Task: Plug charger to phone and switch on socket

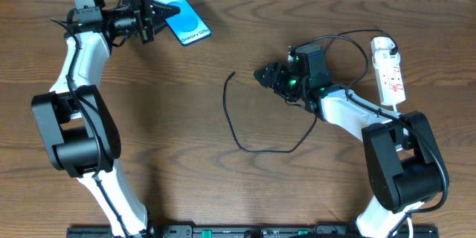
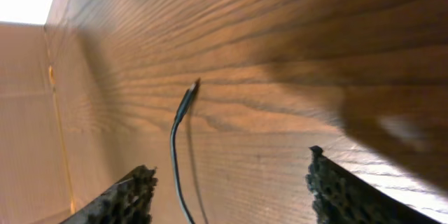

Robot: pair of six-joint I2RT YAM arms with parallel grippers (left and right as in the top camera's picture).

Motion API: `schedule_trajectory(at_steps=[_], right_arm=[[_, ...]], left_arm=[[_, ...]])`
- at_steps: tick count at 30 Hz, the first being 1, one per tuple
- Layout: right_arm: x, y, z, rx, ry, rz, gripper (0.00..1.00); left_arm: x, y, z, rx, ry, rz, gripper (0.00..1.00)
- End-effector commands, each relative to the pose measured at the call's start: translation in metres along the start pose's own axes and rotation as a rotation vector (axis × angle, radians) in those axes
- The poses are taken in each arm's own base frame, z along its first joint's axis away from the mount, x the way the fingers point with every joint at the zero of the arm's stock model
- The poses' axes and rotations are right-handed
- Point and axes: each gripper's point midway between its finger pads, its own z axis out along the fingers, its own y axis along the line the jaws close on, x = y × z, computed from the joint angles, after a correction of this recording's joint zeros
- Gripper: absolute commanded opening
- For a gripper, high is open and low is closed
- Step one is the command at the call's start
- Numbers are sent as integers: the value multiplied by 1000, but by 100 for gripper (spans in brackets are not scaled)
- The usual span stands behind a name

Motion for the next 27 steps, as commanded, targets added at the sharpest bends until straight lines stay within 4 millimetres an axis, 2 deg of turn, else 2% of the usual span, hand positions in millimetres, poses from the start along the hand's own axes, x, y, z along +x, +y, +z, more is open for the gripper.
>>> schedule_trajectory(at_steps=[1, 3, 7, 11, 14, 20, 27], right_arm=[[7, 16, 0, -48, 35, -79, 65], [8, 26, 1, -70, 41, -94, 64], [-2, 62, -1, -127, 34, -144, 59], [-18, 94, -7, -144, 7, -203, 57], [-27, 109, -12, -138, -13, -232, 56], [-35, 109, -15, -120, -27, -231, 56], [-55, 103, -23, -125, -72, -198, 52]], left_arm=[[19, -19, -1, 53, 83, 84, 7], [19, -19, 0, 54, 83, 90, 7], [21, -19, 3, 53, 90, 105, 7], [28, -20, 16, 50, 120, 107, 7], [36, -20, 30, 47, 153, 109, 7], [57, -19, 61, 40, 229, 125, 8], [80, -15, 94, 29, 297, 169, 7]])
